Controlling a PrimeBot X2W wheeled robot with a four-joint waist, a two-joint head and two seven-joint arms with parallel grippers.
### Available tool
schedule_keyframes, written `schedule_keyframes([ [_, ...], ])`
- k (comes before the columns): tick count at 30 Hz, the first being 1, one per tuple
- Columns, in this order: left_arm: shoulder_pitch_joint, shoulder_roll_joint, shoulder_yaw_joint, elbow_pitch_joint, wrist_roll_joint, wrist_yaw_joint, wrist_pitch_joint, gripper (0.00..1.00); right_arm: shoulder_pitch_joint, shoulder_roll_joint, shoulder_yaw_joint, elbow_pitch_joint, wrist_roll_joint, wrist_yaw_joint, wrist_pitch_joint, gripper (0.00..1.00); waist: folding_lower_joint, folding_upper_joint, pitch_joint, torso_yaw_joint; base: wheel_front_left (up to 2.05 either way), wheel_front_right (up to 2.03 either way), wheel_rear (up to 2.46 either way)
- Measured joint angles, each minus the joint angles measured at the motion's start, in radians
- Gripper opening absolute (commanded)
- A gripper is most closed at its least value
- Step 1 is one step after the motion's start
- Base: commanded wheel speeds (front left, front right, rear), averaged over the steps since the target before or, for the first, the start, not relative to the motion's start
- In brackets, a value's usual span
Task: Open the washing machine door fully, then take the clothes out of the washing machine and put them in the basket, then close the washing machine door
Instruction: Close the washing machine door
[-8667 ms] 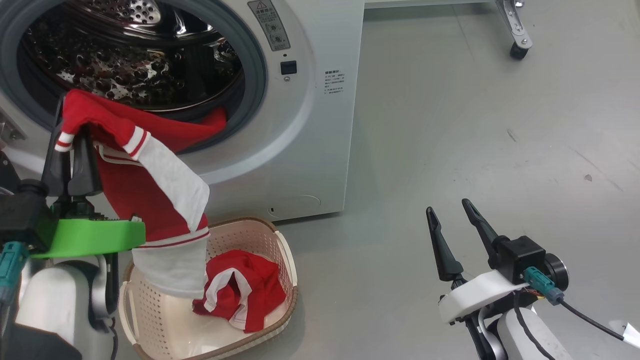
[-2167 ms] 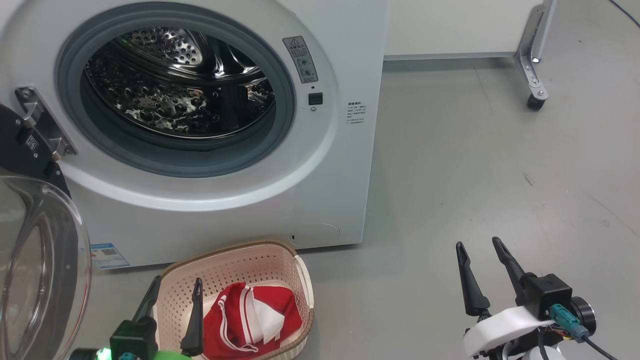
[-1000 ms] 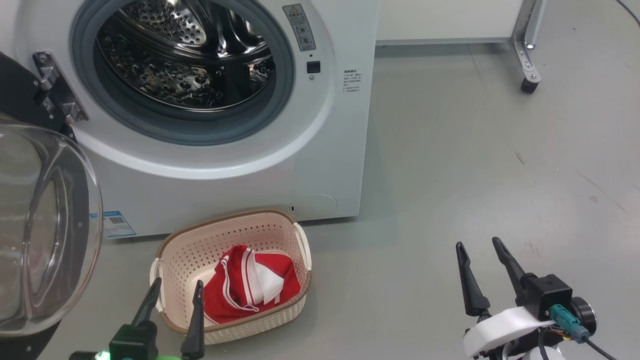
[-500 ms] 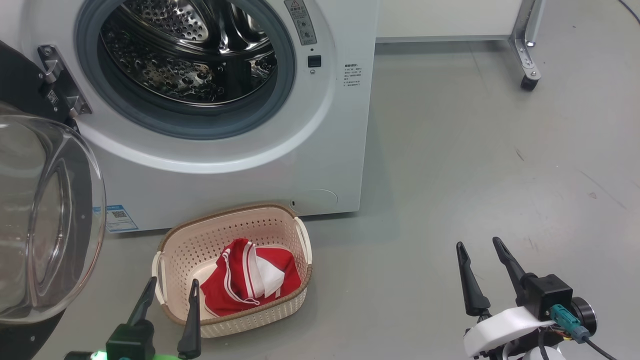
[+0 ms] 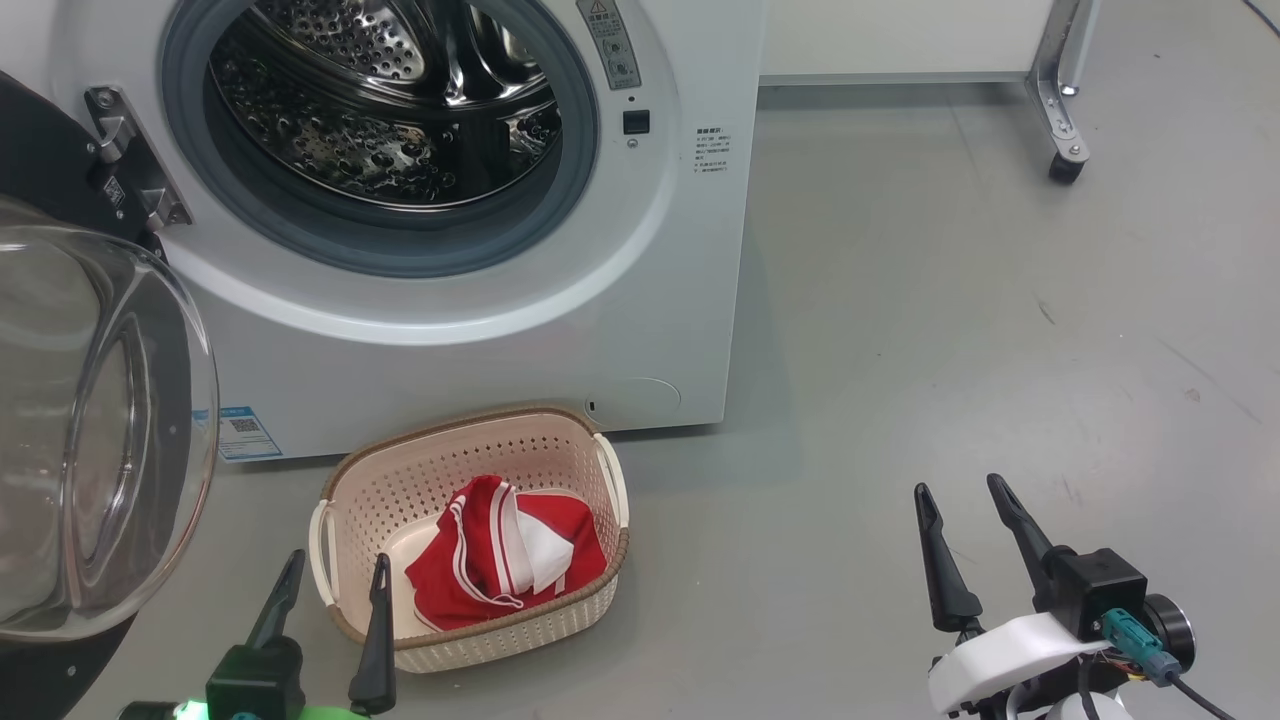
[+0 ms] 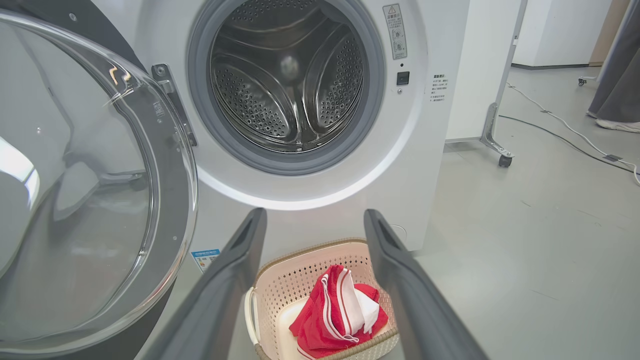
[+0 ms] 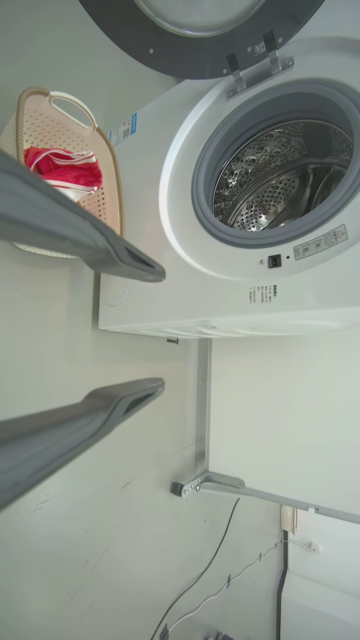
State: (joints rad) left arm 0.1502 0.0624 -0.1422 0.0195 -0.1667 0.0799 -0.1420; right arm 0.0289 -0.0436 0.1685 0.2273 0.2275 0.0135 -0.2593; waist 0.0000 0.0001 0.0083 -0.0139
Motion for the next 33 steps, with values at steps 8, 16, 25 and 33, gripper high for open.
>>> schedule_keyframes([
  [8, 0.0, 0.0, -0.004, -0.001, 0.0, 0.0, 0.009, 1.0, 0.001, 0.001, -0.022, -0.004, 0.0, -0.007, 0.0, 1.0, 0.0, 0.0, 0.0, 0.021, 0.0, 0.0, 0.0],
  [16, 0.0, 0.0, 0.001, -0.007, 0.003, 0.004, 0.009, 1.0, 0.001, 0.001, -0.026, -0.022, 0.0, -0.007, 0.0, 1.0, 0.0, 0.0, 0.003, 0.071, 0.0, 0.0, 0.0],
  [25, 0.0, -0.001, 0.026, -0.02, 0.0, 0.013, 0.009, 1.0, 0.001, 0.001, -0.017, -0.026, 0.0, -0.004, 0.0, 1.0, 0.0, 0.0, 0.015, 0.174, 0.0, 0.0, 0.0],
  [33, 0.0, -0.001, 0.043, -0.021, -0.002, 0.016, 0.007, 1.0, 0.0, 0.001, -0.008, -0.026, 0.0, 0.003, 0.0, 1.0, 0.0, 0.0, 0.021, 0.282, 0.0, 0.0, 0.0],
])
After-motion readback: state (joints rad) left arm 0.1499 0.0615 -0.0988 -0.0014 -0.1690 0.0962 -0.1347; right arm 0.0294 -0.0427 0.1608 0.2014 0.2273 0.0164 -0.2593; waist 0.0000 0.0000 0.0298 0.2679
